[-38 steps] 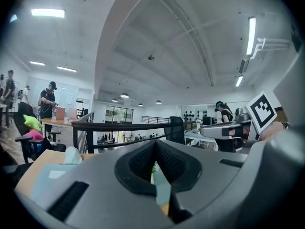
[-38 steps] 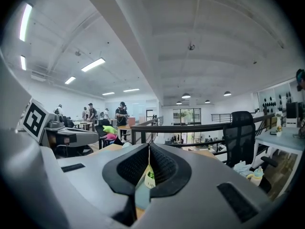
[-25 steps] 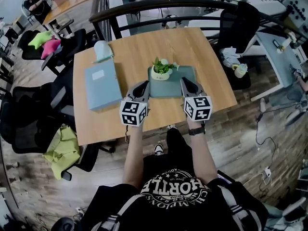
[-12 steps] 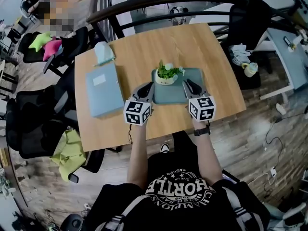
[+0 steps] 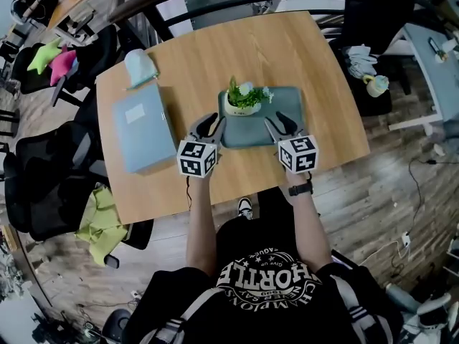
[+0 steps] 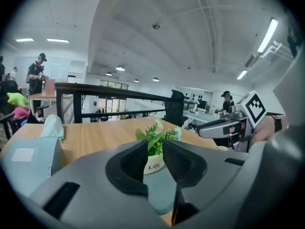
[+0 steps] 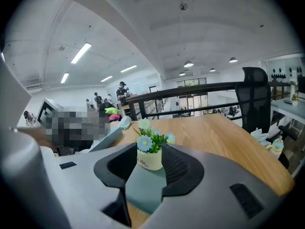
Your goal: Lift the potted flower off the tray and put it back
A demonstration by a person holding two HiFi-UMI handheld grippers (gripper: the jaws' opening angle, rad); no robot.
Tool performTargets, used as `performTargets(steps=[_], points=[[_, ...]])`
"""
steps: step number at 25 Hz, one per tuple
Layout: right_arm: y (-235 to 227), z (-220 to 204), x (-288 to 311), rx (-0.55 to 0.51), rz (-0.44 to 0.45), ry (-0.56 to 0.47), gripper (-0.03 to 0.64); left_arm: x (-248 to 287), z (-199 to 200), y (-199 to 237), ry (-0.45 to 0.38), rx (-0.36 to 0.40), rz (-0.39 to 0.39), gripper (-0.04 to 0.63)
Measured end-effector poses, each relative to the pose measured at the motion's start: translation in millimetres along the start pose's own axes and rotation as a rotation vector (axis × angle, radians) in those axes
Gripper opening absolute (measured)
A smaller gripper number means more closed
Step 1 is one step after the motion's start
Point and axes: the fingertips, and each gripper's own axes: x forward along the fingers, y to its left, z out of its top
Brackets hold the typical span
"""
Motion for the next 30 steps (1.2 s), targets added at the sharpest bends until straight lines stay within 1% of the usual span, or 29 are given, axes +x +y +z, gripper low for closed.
performTargets(steps=[3, 6, 8, 11, 17, 20, 26, 30], points=[[-3, -11, 14, 0.003, 0.028, 0.016, 0.198, 13, -20, 5, 0.067, -0.002, -0.009, 0.123], [-5, -20, 29, 0.003, 0.056, 0.023, 0.223, 27, -39, 8, 0.132, 0.010, -0.025, 0.165], [-5, -26, 38, 0.005, 0.073, 0.028, 0.235, 34, -48, 10, 0.150, 0.021, -0.040, 0.218], [-7, -33, 53, 0.006, 0.094, 0.039, 0.255, 45, -56, 14, 0.167, 0.031, -0.067, 0.258], [-11, -53, 80, -0.006, 0.158, 0.078, 0.275, 65, -69, 23, 0.201, 0.062, -0.124, 0.307], [-18, -60, 91, -0.015, 0.177, 0.093, 0.307, 75, -75, 26, 0.226, 0.086, -0.168, 0.311], [-19, -66, 112, -0.007, 0.214, 0.101, 0.310, 93, -89, 30, 0.279, 0.123, -0.221, 0.324], [-20, -65, 126, -0.013, 0.232, 0.091, 0.311, 109, -93, 33, 0.290, 0.142, -0.256, 0.324]])
